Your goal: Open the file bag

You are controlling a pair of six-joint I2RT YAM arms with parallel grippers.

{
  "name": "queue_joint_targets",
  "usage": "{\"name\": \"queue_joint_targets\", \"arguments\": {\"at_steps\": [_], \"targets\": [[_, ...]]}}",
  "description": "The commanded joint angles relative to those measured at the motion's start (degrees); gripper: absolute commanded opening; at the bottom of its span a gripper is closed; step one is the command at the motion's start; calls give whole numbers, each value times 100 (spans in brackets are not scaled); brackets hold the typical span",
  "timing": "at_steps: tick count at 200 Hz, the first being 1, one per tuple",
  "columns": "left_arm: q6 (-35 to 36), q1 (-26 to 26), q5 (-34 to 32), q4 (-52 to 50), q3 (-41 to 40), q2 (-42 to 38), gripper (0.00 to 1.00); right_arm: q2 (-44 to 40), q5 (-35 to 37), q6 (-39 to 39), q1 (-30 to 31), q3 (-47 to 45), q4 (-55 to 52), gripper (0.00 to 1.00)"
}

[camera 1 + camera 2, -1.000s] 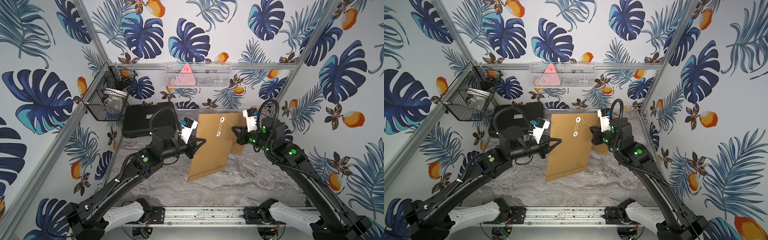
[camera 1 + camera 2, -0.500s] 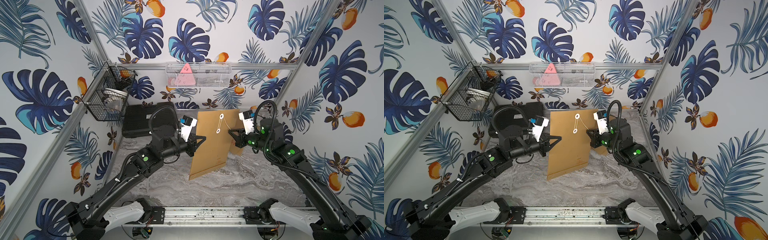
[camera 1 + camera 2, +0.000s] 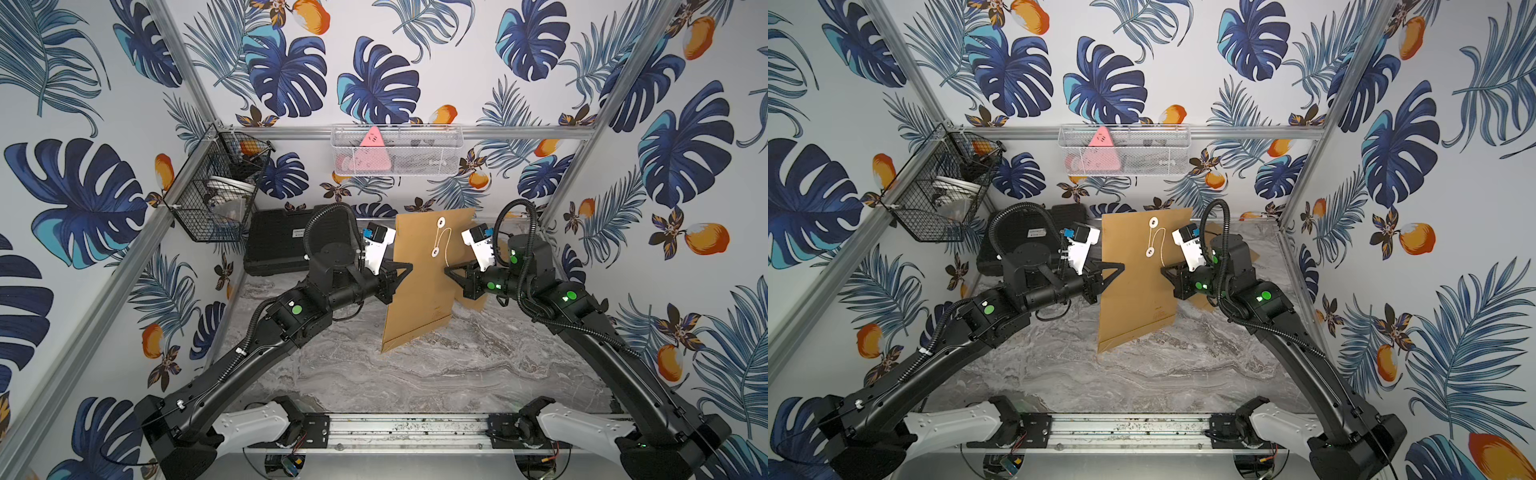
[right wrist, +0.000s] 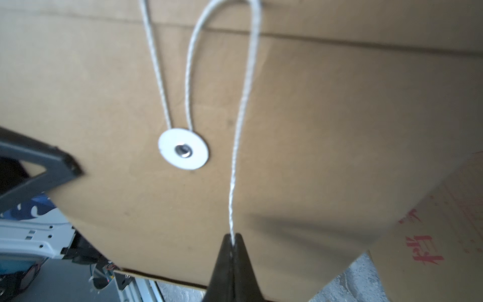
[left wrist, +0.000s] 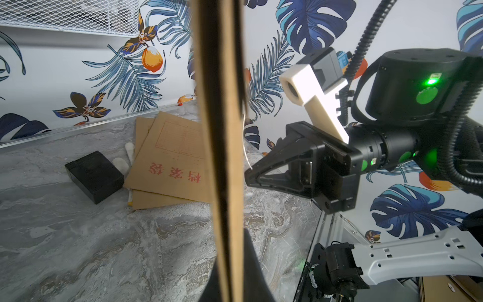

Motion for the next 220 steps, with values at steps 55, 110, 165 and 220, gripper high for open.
{"name": "queue_joint_targets", "arguments": {"at_steps": [55, 110, 165, 220], "targets": [[-241, 4, -466, 291, -94, -76, 0, 87, -731, -139, 232, -121, 145, 0], [-282, 4, -666, 280, -199, -165, 0, 188, -1300, -149, 402, -200, 532, 0], [-188, -2, -781, 142, -173, -225, 0, 422, -1634, -387, 699, -115, 504, 0], [-130, -2, -861, 58, -112, -279, 0, 372, 318, -214, 787, -130, -13, 0]]}}
